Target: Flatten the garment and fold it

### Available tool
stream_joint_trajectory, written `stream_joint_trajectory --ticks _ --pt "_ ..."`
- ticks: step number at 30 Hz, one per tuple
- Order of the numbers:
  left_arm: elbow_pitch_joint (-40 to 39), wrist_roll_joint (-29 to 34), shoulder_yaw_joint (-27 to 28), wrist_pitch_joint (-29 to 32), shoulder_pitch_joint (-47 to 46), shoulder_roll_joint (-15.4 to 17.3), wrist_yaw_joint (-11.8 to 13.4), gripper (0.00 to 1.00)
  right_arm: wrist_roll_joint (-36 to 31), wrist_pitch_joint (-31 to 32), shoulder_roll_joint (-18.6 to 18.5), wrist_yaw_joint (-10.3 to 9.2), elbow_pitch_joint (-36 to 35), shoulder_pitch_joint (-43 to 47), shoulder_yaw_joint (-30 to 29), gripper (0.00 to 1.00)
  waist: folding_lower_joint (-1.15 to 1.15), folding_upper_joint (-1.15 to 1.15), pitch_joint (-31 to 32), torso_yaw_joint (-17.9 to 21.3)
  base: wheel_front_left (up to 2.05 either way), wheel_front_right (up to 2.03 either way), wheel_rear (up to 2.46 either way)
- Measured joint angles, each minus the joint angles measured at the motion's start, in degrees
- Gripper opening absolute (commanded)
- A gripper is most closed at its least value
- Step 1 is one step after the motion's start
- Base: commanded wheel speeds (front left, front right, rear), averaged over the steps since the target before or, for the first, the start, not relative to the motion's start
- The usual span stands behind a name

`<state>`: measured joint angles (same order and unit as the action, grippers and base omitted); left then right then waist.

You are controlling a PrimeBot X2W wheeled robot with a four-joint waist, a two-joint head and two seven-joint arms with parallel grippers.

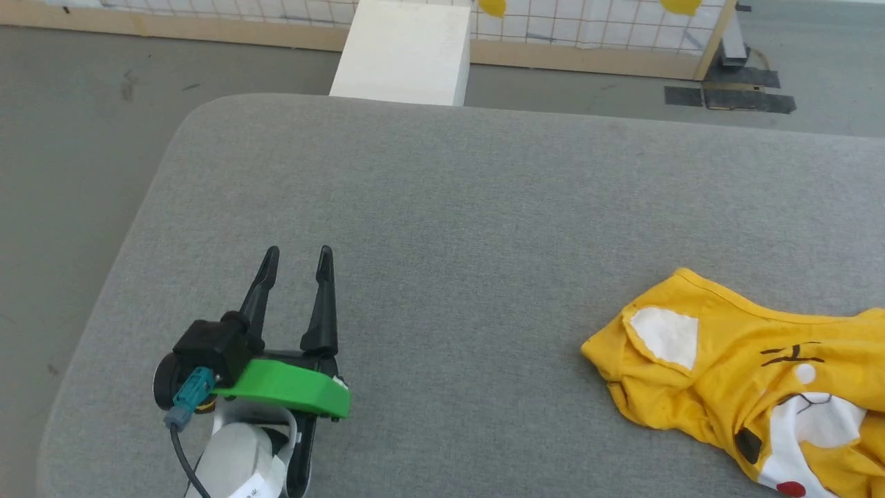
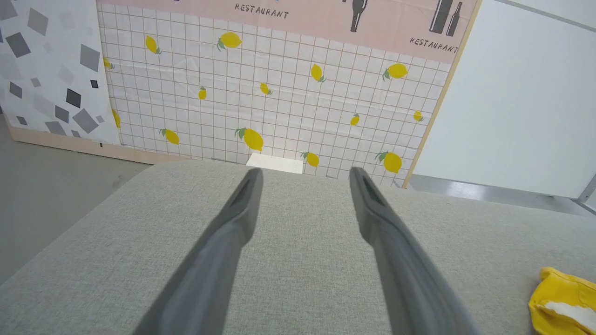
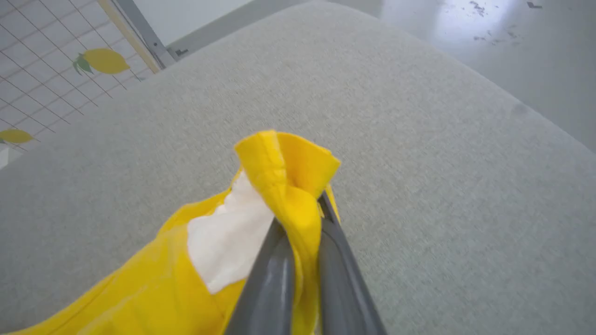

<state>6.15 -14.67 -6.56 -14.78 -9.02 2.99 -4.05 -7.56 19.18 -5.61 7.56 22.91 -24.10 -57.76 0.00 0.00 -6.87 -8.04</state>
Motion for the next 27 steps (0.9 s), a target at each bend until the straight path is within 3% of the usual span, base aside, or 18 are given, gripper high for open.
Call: stream_joint_trajectory --ticks 1,2,3,4,8,12,19,27 --pt "0.04 0.04 0.09 -0.01 0.08 0.0 0.0 1.0 0.09 0.87 0.69 0.0 -0.32 0.77 -0.36 0.0 0.0 0.0 0.08 0.25 0.0 0.0 0.0" --pt "0.1 0.05 0.15 0.0 0.22 0.01 -0.01 1.0 0.74 1.6 1.56 0.0 -0.66 1.48 -0.67 0.25 0.0 0.0 0.13 0.57 0.0 0.0 0.0" --pt "0.2 0.12 0.18 0.0 0.29 0.01 -0.01 1.0 1.51 2.05 2.2 0.0 -1.04 2.11 -0.59 0.75 0.0 0.0 0.16 0.91 0.0 0.0 0.0" --pt "0.34 0.14 0.12 -0.01 0.31 0.01 -0.03 1.0 2.41 2.2 2.58 0.0 -1.49 2.77 -0.38 1.0 0.0 0.0 0.16 1.27 0.0 0.0 0.0" --pt "0.84 0.12 -0.36 -0.01 0.35 0.01 -0.48 1.0 6.64 -1.22 2.63 0.0 -2.82 5.95 3.19 1.0 0.0 0.0 0.22 2.53 0.0 0.0 0.0" --pt "2.03 -0.29 -3.63 -0.01 0.35 0.01 -0.98 1.0 12.28 -10.17 2.68 0.0 -5.67 11.33 12.56 1.0 0.0 0.0 0.41 3.82 0.0 0.0 0.0" --pt "8.43 -2.5 -17.25 0.69 -2.95 -0.04 -2.01 1.0 17.45 -23.15 2.81 0.0 -13.93 22.67 32.76 1.0 0.0 0.0 0.56 6.91 0.0 0.0 0.0" --pt "18.29 -6.81 -29.8 11.29 -12.81 -0.18 -1.49 1.0 19.27 -26.87 2.8 0.0 -17.86 25.3 42.57 1.0 0.0 0.0 -0.24 12.26 0.0 0.0 0.0"
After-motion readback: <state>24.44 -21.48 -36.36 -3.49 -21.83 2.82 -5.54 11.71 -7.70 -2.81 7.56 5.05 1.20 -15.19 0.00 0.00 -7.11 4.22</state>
